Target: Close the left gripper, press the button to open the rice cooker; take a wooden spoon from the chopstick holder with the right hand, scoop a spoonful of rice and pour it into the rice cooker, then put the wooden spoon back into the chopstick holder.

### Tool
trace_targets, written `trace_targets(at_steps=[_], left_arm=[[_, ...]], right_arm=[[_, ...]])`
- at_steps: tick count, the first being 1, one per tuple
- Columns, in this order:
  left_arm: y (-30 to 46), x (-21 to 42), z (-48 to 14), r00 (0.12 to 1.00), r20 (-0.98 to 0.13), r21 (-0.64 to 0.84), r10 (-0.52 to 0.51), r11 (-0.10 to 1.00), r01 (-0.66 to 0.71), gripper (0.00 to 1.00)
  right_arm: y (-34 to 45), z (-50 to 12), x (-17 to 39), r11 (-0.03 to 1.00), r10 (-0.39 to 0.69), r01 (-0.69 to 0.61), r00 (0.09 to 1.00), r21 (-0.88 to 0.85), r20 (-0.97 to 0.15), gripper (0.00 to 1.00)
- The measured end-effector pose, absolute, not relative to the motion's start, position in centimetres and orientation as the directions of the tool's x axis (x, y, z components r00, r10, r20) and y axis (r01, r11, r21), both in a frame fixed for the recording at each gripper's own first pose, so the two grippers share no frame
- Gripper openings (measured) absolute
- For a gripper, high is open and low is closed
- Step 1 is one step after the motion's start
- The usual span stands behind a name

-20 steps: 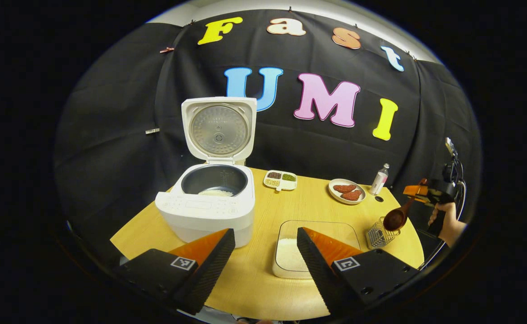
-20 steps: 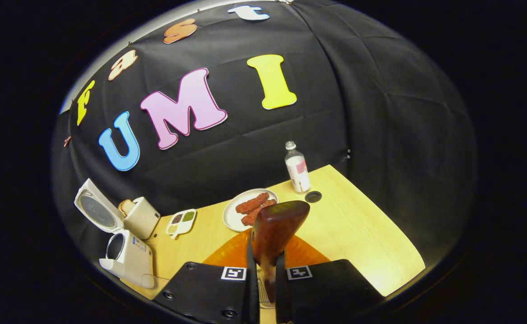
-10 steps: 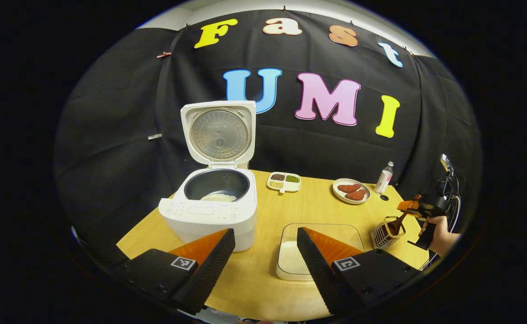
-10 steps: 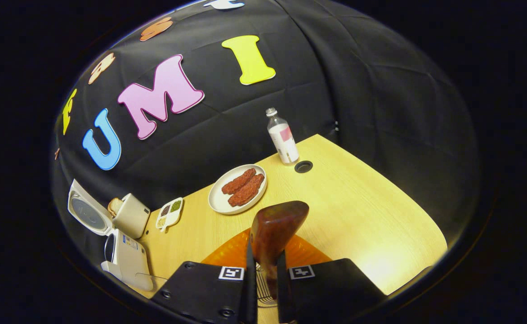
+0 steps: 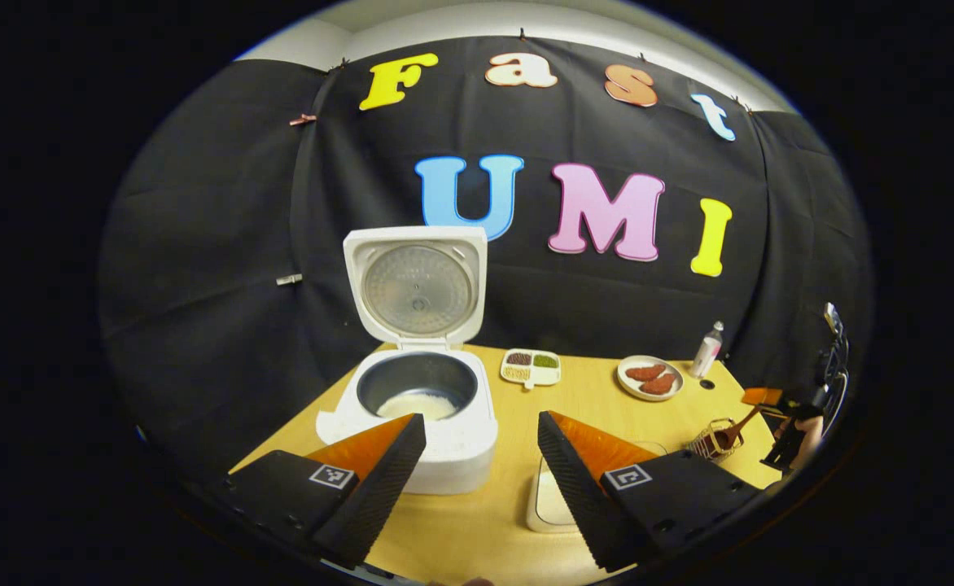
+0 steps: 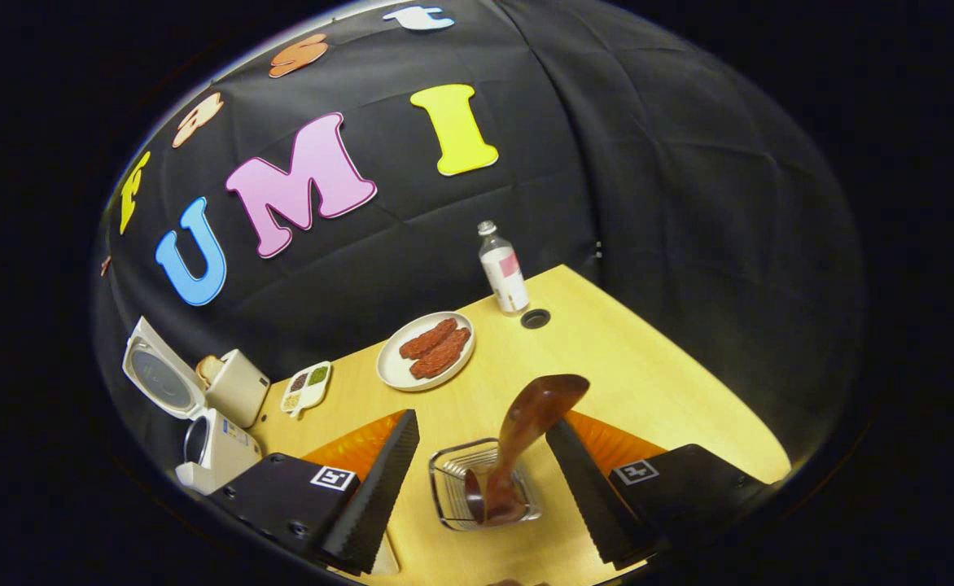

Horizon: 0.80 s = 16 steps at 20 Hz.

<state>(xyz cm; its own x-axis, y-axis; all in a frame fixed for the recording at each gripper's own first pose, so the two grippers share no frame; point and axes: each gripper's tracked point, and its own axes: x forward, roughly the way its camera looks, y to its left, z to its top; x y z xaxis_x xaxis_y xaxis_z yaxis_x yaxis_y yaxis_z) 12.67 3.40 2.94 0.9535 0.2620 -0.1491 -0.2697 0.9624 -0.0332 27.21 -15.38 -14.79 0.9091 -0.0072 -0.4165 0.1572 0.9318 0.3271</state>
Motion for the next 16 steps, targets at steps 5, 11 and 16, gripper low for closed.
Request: trace_targets(at_steps=[5, 11, 16], left_arm=[[9.3, 14.8, 11.3, 0.962, -0.046, -0.054, 0.271, 0.960, -0.273, 0.95], [14.1, 20.6, 21.1, 0.965, 0.084, 0.020, 0.247, 0.968, -0.249, 0.95], [17.3, 27.5, 25.6, 0.973, 0.105, -0.093, 0.207, 0.976, -0.198, 0.95]], right_arm=[[-18.6, -12.9, 23.0, 0.940, -0.083, 0.204, 0.914, 0.273, -0.396, 0.99], [-19.8, -11.8, 17.8, 0.956, -0.128, 0.219, 0.909, 0.195, -0.396, 0.98], [-19.2, -12.9, 14.2, 0.944, -0.140, 0.257, 0.878, 0.205, -0.457, 0.99]])
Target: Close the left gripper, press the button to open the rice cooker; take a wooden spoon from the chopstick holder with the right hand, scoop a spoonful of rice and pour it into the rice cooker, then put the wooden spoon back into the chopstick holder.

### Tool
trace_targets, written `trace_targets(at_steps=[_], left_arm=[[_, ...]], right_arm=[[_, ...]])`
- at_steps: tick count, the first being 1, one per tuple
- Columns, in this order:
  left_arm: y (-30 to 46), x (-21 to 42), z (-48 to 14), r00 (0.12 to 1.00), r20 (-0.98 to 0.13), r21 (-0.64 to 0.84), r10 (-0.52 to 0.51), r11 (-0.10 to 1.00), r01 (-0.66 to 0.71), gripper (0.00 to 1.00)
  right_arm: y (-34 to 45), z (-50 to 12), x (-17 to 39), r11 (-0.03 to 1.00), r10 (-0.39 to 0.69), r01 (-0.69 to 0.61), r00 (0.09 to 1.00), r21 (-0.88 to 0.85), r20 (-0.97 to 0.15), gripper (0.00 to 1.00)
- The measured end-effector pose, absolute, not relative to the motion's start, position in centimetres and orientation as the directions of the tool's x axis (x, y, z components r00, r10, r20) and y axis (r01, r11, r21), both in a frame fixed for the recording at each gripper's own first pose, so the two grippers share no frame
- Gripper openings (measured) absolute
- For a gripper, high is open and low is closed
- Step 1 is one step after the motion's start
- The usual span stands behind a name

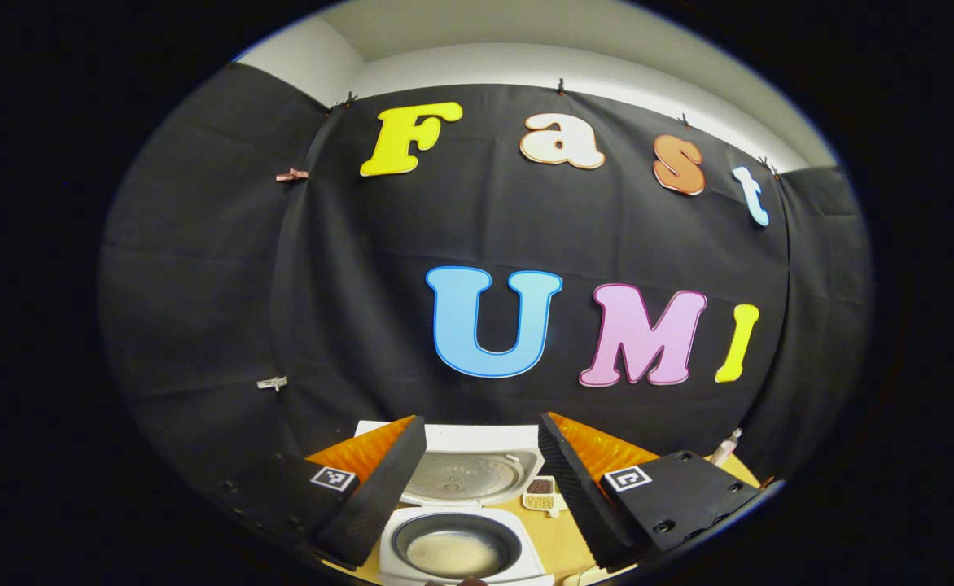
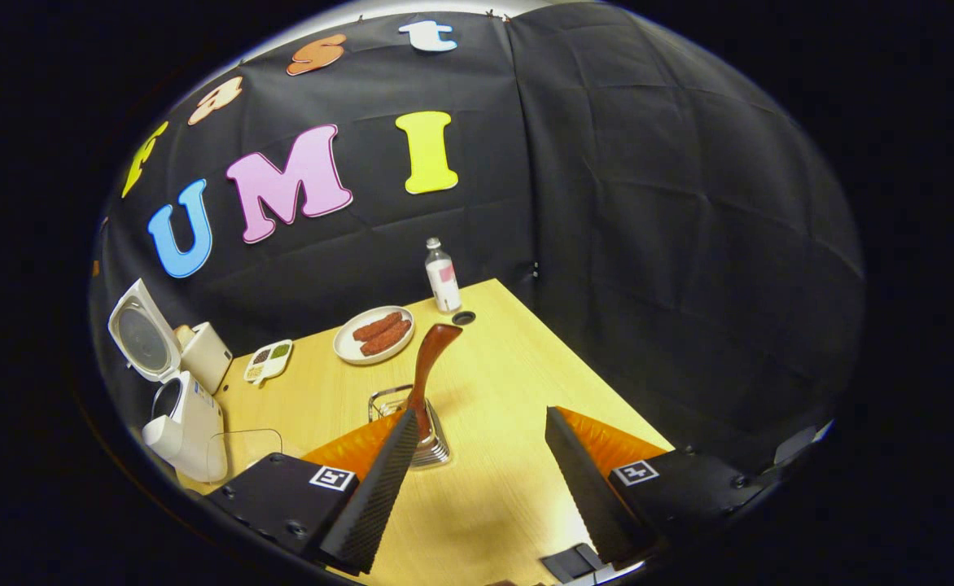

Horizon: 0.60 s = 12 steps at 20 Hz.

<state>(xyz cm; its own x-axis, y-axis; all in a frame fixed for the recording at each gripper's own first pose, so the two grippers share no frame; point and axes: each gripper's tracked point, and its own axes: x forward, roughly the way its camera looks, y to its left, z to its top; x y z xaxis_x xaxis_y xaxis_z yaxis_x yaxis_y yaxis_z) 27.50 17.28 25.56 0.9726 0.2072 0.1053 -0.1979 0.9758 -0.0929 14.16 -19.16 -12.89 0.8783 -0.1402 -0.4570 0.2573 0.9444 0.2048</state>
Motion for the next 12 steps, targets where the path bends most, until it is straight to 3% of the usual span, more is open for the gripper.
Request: trace_targets(at_steps=[5, 12], left_arm=[[21.6, 35.3, 25.9, 0.977, 0.051, -0.042, 0.206, 0.978, -0.204, 0.95], [24.7, 43.7, 22.4, 0.976, -0.035, -0.096, 0.216, 0.971, -0.218, 0.95]], right_arm=[[-19.0, -12.1, 12.4, 0.940, -0.172, 0.286, 0.869, 0.188, -0.464, 0.99], [-21.3, -10.1, 11.7, 0.941, -0.225, 0.314, 0.863, 0.130, -0.452, 0.99]])
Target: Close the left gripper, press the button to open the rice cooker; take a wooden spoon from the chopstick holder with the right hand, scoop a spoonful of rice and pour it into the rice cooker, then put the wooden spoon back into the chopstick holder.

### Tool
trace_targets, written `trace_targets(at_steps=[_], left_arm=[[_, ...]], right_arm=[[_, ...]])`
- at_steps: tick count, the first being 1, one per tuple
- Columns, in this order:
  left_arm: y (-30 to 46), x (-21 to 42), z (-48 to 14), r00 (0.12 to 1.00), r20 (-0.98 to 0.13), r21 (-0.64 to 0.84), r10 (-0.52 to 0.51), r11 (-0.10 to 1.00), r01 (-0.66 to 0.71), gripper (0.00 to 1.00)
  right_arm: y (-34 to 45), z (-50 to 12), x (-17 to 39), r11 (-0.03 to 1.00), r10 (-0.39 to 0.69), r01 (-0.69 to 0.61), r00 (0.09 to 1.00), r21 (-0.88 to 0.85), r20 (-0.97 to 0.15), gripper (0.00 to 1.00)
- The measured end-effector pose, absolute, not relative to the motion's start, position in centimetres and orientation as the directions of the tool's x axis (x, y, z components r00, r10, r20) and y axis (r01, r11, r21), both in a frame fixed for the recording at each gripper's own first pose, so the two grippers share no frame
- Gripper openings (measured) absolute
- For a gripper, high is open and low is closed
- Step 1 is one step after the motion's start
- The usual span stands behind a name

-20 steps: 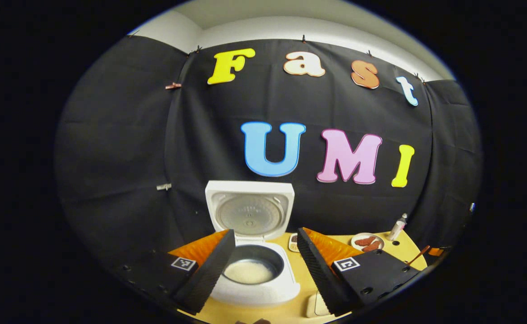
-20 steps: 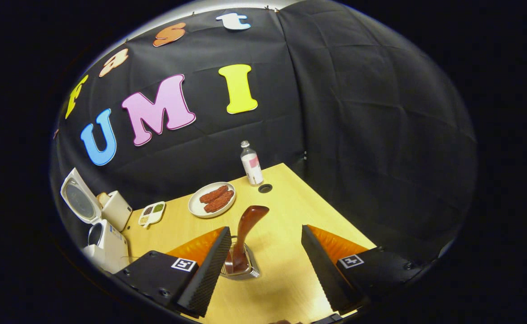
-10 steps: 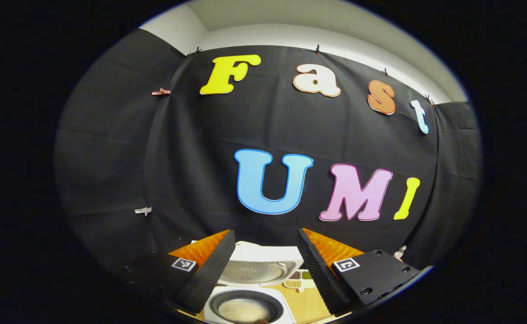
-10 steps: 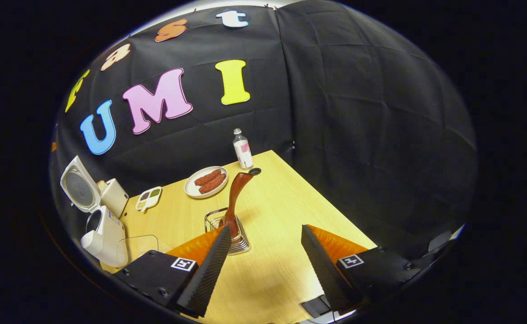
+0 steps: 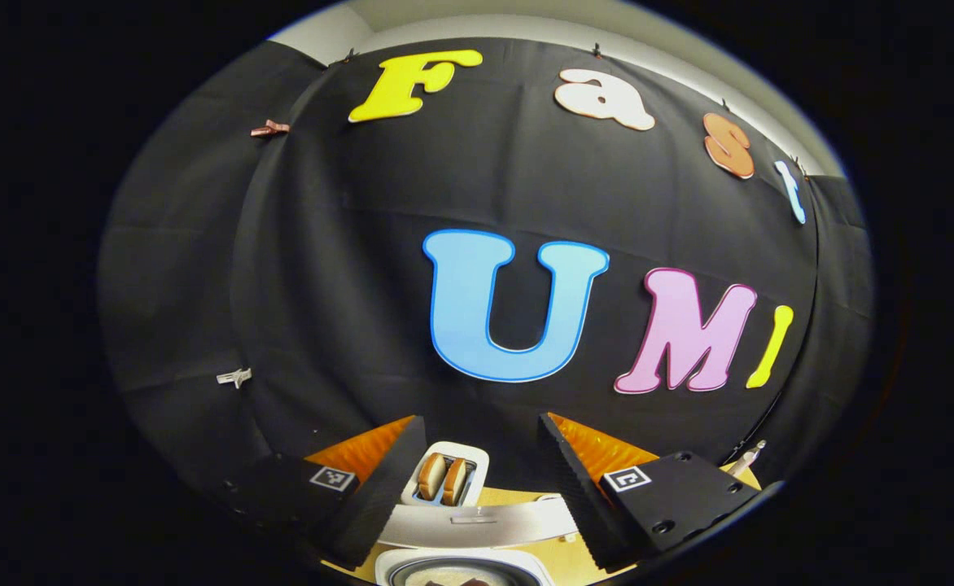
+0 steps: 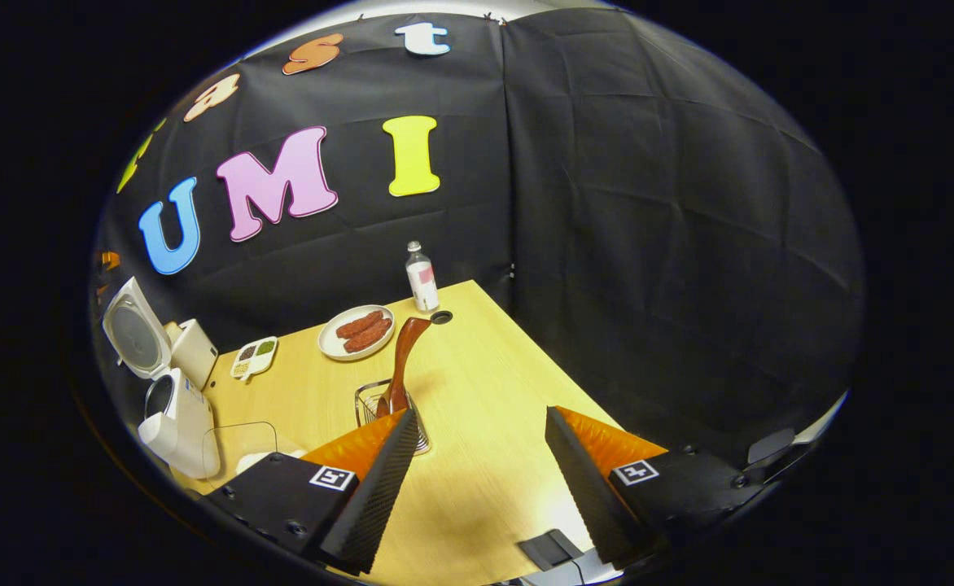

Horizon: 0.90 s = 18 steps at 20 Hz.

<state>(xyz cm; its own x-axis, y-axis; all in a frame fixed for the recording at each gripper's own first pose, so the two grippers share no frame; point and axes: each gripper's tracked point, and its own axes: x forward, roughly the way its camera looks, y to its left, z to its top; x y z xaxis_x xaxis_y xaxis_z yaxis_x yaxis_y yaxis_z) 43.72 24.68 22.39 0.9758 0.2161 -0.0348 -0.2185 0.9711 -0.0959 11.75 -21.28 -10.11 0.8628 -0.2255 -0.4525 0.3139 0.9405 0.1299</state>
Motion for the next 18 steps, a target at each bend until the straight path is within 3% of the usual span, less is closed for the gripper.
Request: trace_targets(at_steps=[8, 18], left_arm=[[26.2, 45.5, 16.2, 0.939, -0.219, -0.062, 0.265, 0.957, -0.284, 0.95], [22.9, 38.2, 11.8, 0.904, -0.367, -0.051, 0.220, 0.966, -0.255, 0.98]], right_arm=[[-19.8, -11.6, 10.8, 0.940, -0.210, 0.311, 0.853, 0.143, -0.478, 0.99], [-14.7, -12.6, 11.6, 0.961, -0.089, 0.202, 0.872, 0.188, -0.481, 0.99]])
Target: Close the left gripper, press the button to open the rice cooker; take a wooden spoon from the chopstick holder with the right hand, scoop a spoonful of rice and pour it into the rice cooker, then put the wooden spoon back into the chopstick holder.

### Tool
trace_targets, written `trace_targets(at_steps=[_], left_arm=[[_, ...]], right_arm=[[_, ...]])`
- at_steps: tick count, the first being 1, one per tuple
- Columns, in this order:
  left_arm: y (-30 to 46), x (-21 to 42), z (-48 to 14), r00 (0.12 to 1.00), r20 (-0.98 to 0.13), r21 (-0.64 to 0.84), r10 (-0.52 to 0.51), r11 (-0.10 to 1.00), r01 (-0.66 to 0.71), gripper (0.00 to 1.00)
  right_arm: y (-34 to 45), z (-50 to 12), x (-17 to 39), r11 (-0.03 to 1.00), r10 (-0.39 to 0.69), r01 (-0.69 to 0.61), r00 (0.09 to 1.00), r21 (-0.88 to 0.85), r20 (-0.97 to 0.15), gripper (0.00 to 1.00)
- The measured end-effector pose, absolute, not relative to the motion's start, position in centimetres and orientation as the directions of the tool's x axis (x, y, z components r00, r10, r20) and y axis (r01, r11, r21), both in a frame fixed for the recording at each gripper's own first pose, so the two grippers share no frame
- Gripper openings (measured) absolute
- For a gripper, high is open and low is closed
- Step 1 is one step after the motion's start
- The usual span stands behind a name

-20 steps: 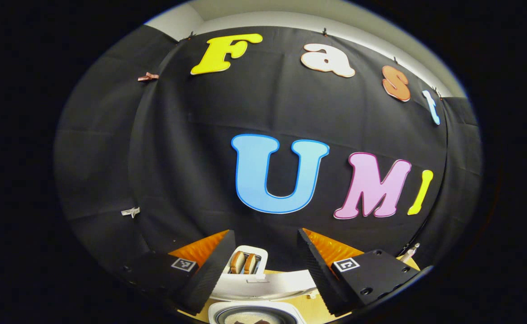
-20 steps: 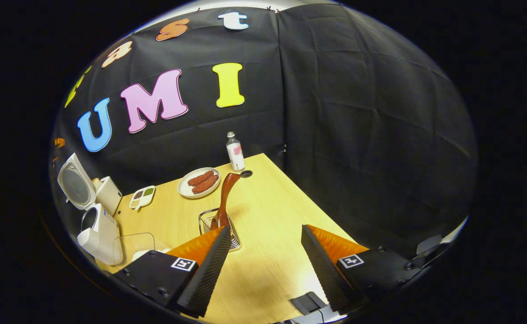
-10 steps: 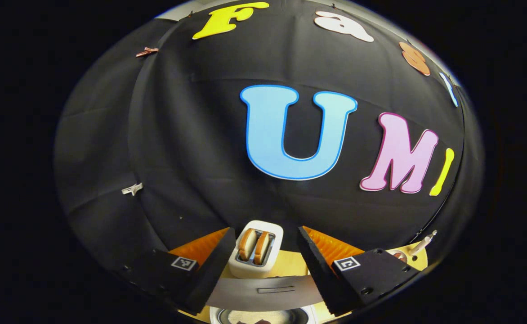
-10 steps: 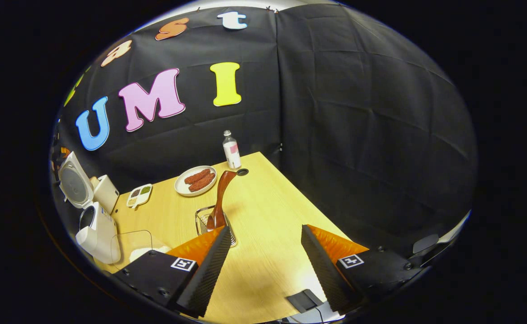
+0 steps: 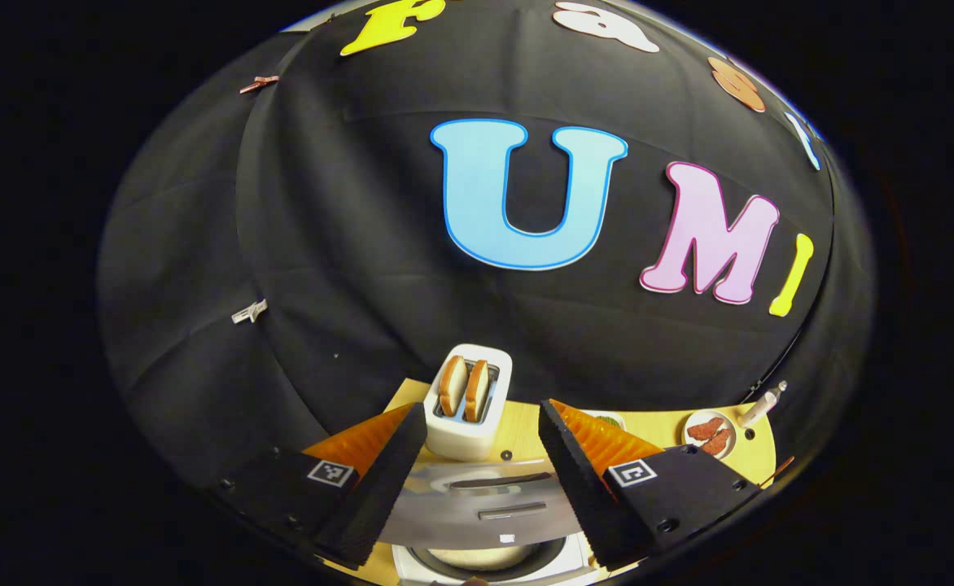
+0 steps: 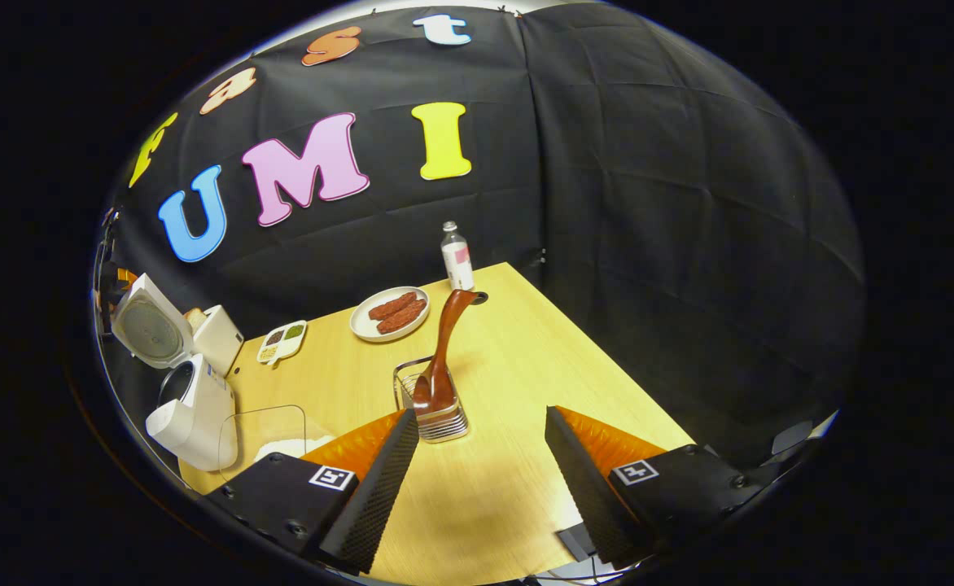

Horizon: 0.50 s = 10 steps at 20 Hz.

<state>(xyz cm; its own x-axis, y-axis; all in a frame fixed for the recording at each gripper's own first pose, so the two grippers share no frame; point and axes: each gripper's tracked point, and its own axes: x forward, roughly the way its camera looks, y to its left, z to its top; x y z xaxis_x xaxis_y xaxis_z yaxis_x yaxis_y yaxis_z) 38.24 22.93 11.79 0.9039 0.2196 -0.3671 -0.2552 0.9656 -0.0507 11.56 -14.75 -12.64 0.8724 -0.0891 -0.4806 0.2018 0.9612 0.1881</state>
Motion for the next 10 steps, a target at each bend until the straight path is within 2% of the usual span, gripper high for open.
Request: trace_targets(at_steps=[6, 10], left_arm=[[20.4, 32.5, 5.5, 0.892, -0.401, -0.063, 0.207, 0.965, -0.253, 1.00], [19.4, 29.9, 0.8, 0.886, -0.405, -0.024, 0.227, 0.966, -0.258, 0.98]], right_arm=[[-12.8, -14.4, 10.2, 0.968, -0.036, 0.156, 0.860, 0.195, -0.508, 0.99], [-12.1, -15.4, 9.0, 0.969, -0.014, 0.142, 0.849, 0.203, -0.529, 0.99]])
